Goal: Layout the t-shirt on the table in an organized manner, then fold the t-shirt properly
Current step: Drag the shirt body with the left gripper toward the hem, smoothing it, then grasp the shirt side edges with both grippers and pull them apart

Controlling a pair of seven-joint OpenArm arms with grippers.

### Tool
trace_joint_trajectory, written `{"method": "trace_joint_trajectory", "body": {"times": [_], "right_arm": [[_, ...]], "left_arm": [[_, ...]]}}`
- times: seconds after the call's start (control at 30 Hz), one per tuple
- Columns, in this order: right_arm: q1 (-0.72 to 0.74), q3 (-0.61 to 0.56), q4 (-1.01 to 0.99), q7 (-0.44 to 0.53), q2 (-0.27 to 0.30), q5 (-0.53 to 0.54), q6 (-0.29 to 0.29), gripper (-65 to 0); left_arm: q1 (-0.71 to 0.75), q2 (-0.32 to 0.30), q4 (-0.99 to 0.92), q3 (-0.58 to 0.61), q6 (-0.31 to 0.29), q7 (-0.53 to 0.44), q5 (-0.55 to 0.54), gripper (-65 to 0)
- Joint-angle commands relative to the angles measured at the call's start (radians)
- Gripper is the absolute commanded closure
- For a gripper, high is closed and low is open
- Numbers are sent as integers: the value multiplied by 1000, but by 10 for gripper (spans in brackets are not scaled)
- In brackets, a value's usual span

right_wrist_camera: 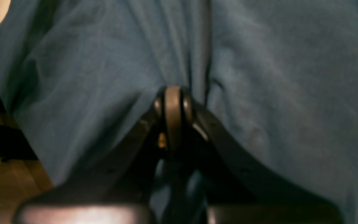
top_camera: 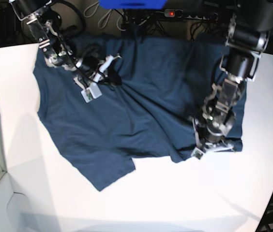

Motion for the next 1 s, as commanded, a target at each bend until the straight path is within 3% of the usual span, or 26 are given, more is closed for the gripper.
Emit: {"method": "trace_joint_trajectory", "body": {"times": [0.0, 0.23, 0.5, 0.63, 0.83, 0.97], "right_arm": [[-32, -1, -32, -175, 36, -102, -86, 0], [-51, 24, -36, -169, 61, -102, -86, 0], [-65, 71, -29, -177, 59, -102, -86, 0], [-63, 71, -27, -178, 53, -102, -86, 0], [-57, 71, 59, -187, 35, -102, -86, 0], [-55, 97, 201, -269, 30, -102, -86, 0]], "left_arm": [[-46, 1, -30, -1, 9, -38, 2, 0], [-241, -1, -314, -1, 12, -222, 5, 0], [-398, -39, -397, -1, 12, -273, 4, 0], [-329, -39, -257, -2, 7, -147, 2, 0], [-55, -30, 180, -51, 3, 50, 2, 0], [121, -1, 433, -125, 1, 154, 4, 0]]}}
